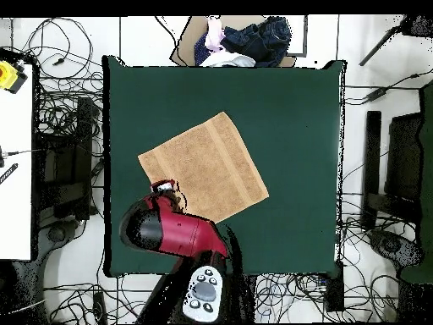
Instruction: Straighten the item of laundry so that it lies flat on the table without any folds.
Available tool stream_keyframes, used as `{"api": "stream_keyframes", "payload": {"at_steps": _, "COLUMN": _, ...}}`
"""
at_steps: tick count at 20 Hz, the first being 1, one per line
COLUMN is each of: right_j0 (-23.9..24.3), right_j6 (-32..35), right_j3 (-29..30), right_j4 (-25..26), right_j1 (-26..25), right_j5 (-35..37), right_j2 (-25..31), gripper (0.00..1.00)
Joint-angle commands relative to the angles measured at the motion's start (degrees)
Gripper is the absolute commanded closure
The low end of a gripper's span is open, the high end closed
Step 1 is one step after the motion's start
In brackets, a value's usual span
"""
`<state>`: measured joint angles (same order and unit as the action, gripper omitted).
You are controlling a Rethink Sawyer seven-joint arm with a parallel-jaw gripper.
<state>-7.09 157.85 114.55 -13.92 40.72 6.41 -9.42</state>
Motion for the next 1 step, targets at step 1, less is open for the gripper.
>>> {"api": "stream_keyframes", "payload": {"at_steps": 1, "right_j0": 0.9, "right_j6": 0.3, "right_j3": -3.1, "right_j4": 2.4, "right_j1": 1.6, "right_j5": 7.4, "right_j2": -2.3, "gripper": 0.0}}
